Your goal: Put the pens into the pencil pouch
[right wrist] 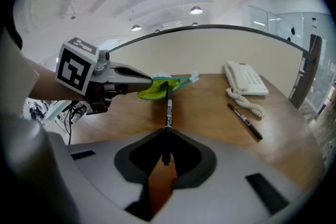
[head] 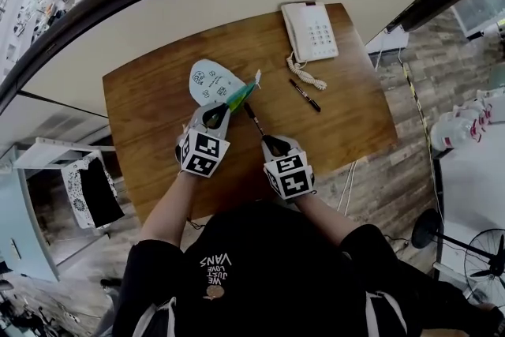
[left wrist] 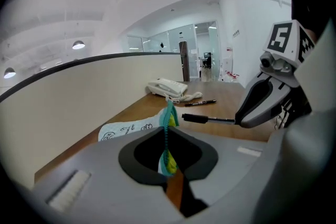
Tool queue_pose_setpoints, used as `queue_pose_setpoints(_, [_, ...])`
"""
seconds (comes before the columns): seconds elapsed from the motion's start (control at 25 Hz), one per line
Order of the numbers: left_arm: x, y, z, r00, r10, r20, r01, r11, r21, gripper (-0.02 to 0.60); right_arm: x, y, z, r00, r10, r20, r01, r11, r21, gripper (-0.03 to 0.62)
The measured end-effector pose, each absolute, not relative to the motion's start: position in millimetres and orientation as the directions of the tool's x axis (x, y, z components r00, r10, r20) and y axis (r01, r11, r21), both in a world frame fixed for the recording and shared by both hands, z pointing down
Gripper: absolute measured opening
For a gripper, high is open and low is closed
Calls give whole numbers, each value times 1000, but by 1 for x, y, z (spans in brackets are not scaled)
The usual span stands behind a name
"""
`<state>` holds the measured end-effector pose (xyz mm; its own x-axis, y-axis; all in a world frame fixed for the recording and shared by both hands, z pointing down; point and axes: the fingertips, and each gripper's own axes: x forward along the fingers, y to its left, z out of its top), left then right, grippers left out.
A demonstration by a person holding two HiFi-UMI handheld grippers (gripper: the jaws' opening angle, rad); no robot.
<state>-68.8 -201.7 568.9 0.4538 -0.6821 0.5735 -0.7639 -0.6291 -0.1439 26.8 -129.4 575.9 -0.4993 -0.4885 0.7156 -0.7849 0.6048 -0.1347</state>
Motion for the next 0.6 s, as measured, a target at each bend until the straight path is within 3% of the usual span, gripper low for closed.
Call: queue_pose_setpoints(0.6, [-34,-167,560,544,-633,551,-708,-699,-104,31,10,-121,575,-538,-382,751,-728,660,-186,54])
